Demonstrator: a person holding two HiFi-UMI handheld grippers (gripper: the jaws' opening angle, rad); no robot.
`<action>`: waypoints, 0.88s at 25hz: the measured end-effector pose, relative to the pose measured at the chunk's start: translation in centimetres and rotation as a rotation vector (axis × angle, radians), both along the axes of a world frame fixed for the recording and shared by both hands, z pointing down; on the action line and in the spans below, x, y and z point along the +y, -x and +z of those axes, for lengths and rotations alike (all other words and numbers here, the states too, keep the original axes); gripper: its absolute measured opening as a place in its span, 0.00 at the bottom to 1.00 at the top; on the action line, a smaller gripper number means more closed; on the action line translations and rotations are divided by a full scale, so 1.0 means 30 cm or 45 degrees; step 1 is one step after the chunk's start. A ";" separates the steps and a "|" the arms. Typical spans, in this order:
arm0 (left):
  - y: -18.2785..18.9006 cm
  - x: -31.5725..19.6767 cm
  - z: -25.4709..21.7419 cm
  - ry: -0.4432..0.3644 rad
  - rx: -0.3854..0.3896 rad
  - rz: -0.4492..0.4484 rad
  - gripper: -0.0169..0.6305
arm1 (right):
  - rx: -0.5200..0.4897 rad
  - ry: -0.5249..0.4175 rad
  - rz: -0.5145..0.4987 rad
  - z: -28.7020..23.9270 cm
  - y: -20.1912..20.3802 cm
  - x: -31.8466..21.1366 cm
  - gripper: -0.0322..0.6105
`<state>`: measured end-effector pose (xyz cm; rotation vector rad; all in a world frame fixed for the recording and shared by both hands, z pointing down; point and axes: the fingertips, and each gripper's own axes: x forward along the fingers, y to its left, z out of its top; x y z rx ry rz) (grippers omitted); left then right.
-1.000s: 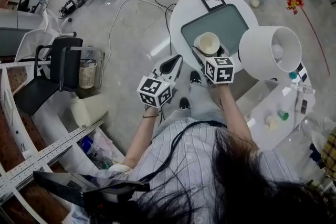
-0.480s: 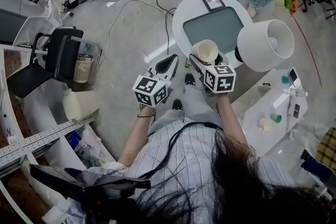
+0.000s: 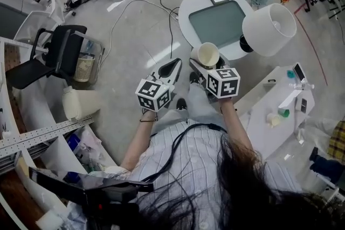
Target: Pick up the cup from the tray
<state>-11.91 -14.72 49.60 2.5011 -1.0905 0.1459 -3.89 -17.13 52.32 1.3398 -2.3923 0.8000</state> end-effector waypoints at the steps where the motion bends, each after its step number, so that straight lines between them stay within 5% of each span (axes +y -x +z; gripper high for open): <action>1: 0.006 0.020 0.000 -0.002 0.001 0.003 0.05 | 0.000 -0.001 -0.003 -0.002 0.010 0.022 0.69; 22: 0.016 0.205 0.003 0.034 0.042 0.037 0.05 | 0.008 0.034 0.023 -0.028 0.022 0.258 0.69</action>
